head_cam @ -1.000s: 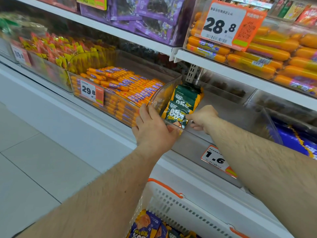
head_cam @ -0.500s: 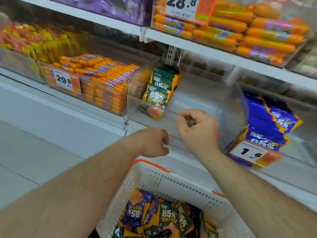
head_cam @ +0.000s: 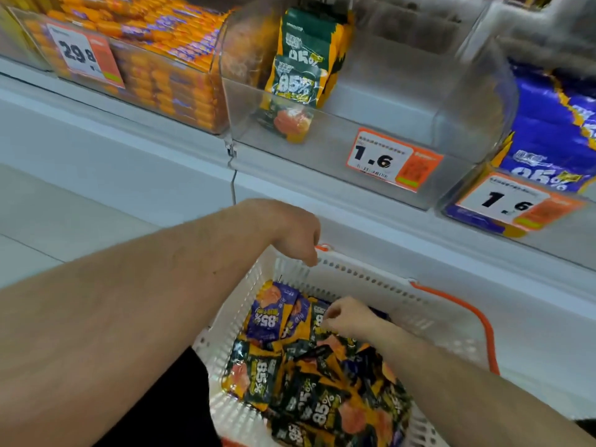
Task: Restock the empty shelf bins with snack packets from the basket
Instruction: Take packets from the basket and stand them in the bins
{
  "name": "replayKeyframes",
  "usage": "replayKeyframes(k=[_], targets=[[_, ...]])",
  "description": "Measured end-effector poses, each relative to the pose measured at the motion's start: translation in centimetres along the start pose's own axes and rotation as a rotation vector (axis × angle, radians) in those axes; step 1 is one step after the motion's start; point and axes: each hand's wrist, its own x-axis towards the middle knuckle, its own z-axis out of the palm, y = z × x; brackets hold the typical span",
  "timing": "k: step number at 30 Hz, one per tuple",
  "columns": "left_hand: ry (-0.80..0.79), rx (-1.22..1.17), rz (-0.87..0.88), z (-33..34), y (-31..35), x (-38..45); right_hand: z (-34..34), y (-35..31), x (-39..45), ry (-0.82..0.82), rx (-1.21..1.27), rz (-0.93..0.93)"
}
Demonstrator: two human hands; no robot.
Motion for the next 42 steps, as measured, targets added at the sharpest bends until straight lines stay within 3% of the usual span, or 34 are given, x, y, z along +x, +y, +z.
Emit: replayKeyframes(k=[3, 6, 12, 19, 26, 29, 32, 35, 39, 42], targets=[[-0.005, 0.007, -0.010, -0.2, 0.0, 0.5, 1.5, 1.1, 0.2, -0.201, 0.013, 0.000], [-0.007, -0.003, -0.010, -0.3, 0.0, 0.8, 2.7, 2.1, 0.4, -0.240, 0.024, 0.007], [0.003, -0.018, 0.009, -0.5, 0.2, 0.9, 2.8, 1.8, -0.2, -0.118, -0.065, -0.004], [0.037, -0.076, -0.022, -1.1, -1.0, -0.2, -5.7, -2.1, -4.0, 0.142, 0.015, -0.115], [0.033, -0.170, -0.110, -2.8, -2.6, -2.6, -11.7, -6.0, -10.1, 0.323, 0.663, -0.203], [-0.022, -0.285, -0.083, -2.8, -3.7, -2.9, -12.0, -7.0, -11.7, 0.286, 1.016, -0.247], [0.032, -0.488, 0.017, -2.8, -4.3, -2.9, -11.6, -7.4, -12.1, 0.231, 1.150, -0.285], [0.268, -0.554, 0.082, -3.2, -4.7, -3.4, -11.1, -7.7, -12.4, 0.199, 1.063, -0.234], [0.526, -0.650, 0.114, -3.8, -5.1, -4.1, -11.1, -7.3, -13.2, 0.248, 0.697, -0.147], [0.690, -0.568, 0.125, -4.6, -5.1, -5.2, -11.6, -7.0, -14.0, 0.655, 0.425, -0.181]])
